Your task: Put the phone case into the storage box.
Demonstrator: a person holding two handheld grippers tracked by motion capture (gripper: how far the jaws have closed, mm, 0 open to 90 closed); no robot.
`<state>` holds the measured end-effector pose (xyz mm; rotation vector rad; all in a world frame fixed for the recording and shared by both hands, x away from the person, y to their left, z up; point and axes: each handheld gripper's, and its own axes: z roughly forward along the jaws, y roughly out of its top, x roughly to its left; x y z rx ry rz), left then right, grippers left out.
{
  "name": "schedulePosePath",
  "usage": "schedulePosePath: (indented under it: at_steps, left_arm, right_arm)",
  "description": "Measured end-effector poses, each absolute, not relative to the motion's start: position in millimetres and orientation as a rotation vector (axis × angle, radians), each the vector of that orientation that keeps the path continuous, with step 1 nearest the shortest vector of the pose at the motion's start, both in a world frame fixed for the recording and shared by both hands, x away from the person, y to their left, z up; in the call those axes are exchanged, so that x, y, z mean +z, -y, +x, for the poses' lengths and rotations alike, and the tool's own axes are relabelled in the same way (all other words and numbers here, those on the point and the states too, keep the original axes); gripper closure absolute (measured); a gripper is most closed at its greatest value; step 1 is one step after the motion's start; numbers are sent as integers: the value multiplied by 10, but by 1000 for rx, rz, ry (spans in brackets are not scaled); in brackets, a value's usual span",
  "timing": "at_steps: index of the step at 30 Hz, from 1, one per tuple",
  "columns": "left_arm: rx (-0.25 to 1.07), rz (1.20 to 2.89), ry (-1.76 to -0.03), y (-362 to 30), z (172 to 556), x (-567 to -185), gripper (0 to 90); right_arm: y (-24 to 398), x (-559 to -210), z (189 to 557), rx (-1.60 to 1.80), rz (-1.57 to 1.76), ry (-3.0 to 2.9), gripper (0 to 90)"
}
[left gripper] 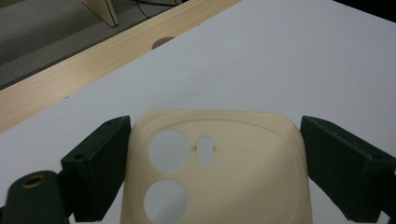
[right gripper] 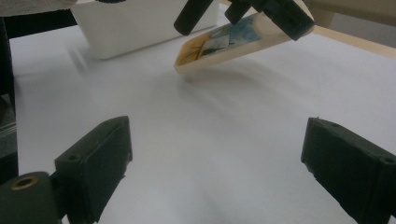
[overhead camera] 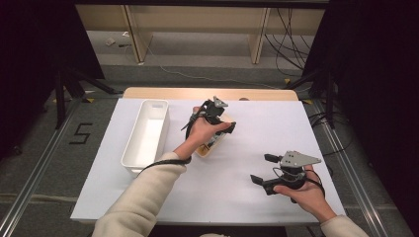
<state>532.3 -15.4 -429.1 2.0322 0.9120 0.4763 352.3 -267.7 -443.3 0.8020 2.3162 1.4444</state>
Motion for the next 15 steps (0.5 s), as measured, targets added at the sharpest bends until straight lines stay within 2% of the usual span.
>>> schedulePosePath:
  at_steps: [15]
  left_arm:
    - [545, 1961, -906, 40, 5228, -4076, 114]
  right_arm:
    - [2676, -4433, 3526, 1443, 799, -2313, 96]
